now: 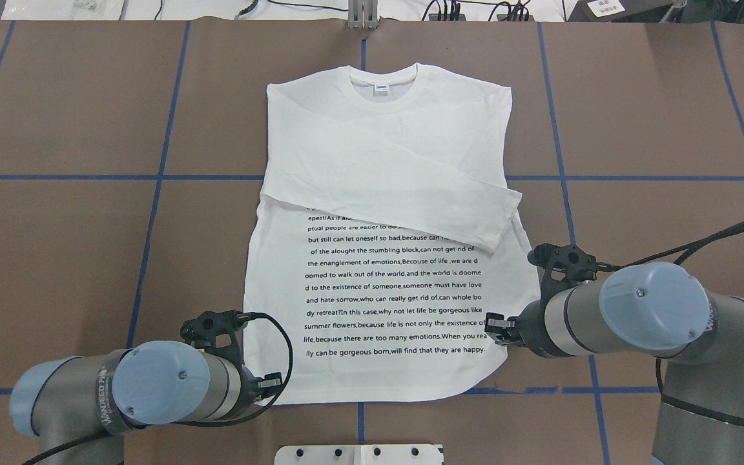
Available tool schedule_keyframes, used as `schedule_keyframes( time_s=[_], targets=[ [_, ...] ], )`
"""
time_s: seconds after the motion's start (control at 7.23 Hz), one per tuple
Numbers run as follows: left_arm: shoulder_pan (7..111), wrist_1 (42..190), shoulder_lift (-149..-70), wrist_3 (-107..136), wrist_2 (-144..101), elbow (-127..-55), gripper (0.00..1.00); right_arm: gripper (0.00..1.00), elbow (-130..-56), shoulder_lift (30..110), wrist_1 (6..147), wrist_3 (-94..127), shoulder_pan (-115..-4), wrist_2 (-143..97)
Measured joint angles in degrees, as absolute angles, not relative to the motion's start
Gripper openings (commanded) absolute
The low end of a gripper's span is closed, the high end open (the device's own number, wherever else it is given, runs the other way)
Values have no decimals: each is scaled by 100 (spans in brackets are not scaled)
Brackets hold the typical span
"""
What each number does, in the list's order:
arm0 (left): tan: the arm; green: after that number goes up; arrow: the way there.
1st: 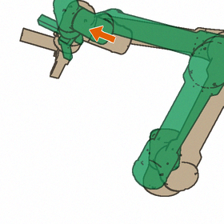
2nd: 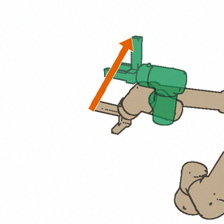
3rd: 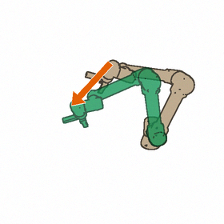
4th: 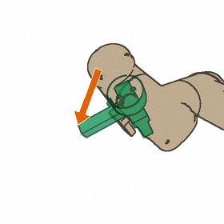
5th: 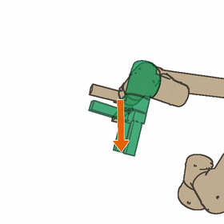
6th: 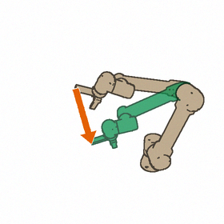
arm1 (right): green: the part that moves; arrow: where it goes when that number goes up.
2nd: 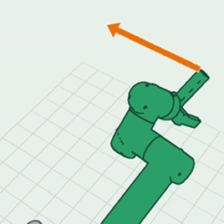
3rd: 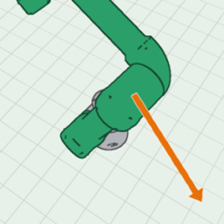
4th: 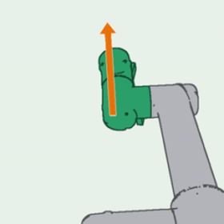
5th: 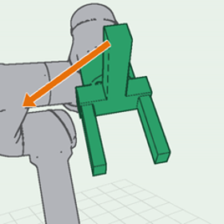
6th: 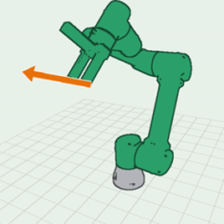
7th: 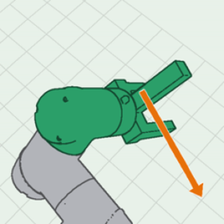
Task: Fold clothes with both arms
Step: 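Hold the hem corners with both grippers and adjust their grip, then lift the hem with both grippers and fold it toward the collar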
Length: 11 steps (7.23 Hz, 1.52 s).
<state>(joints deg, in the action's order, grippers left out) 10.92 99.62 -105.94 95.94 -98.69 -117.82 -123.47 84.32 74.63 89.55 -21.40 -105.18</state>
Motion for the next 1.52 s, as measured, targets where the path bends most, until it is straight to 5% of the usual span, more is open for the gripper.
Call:
schedule_keyframes(
  time_s=[0.97, 1.52],
  targets=[
    [627, 9344, -9674, 10337, -10383, -14010, 0, 0, -13646, 9137, 7428, 9667, -2219, -12947],
    [624, 9144, -9676, 10559, -10458, -14210, 0, 0, -13471, 9042, 7427, 9460, -2692, -13364]
  ],
)
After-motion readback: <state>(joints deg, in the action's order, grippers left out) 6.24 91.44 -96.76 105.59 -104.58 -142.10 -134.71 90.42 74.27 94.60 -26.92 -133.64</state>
